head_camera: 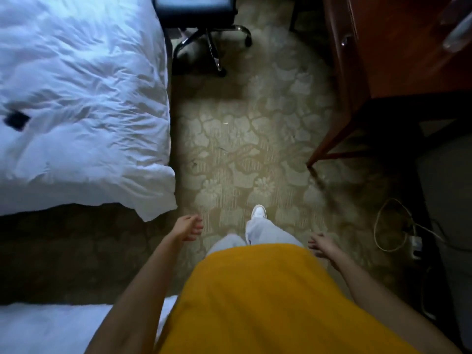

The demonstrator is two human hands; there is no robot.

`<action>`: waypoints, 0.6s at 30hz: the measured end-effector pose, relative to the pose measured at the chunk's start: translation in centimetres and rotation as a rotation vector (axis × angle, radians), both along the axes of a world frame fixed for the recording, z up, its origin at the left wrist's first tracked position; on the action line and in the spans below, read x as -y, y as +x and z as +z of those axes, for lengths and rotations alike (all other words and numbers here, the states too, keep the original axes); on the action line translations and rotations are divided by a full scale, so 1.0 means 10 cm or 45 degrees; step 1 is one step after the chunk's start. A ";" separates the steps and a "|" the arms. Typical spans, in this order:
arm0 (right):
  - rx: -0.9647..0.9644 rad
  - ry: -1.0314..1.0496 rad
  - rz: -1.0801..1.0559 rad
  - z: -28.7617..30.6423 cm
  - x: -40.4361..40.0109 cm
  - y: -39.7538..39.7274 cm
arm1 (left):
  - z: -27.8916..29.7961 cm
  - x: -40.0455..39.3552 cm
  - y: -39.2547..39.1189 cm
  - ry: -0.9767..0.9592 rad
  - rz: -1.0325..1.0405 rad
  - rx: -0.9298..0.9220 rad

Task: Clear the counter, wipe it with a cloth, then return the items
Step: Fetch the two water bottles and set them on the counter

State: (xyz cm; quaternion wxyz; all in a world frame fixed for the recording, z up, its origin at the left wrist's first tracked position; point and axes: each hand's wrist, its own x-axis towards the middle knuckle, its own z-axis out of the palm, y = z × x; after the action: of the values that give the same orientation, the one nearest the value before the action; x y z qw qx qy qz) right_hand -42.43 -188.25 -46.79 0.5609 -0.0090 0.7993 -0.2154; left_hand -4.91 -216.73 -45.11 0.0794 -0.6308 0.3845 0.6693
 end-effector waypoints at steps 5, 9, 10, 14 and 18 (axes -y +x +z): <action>-0.108 -0.230 -0.050 0.15 1.65 -0.89 | 0.07 0.70 -0.16 0.053 0.043 0.181; -0.153 -0.344 -0.171 0.20 2.58 -1.41 | 0.01 1.58 -0.76 0.034 0.028 0.201; -0.152 -0.331 -0.214 0.17 2.71 -1.51 | -0.02 1.85 -0.99 0.037 -0.043 0.213; -0.123 -0.249 -0.415 -0.01 3.03 -1.88 | -0.10 3.04 -2.22 0.002 -0.246 0.162; -0.207 -0.210 -0.689 0.21 3.32 -2.06 | 0.24 4.05 -3.74 -0.186 -0.537 -0.002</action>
State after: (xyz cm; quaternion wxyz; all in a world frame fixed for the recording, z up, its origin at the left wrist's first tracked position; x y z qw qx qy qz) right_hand -63.05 -221.50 -44.67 0.4146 0.1418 0.7946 -0.4202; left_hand -42.34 -257.25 -42.75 0.1716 -0.5401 0.5553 0.6087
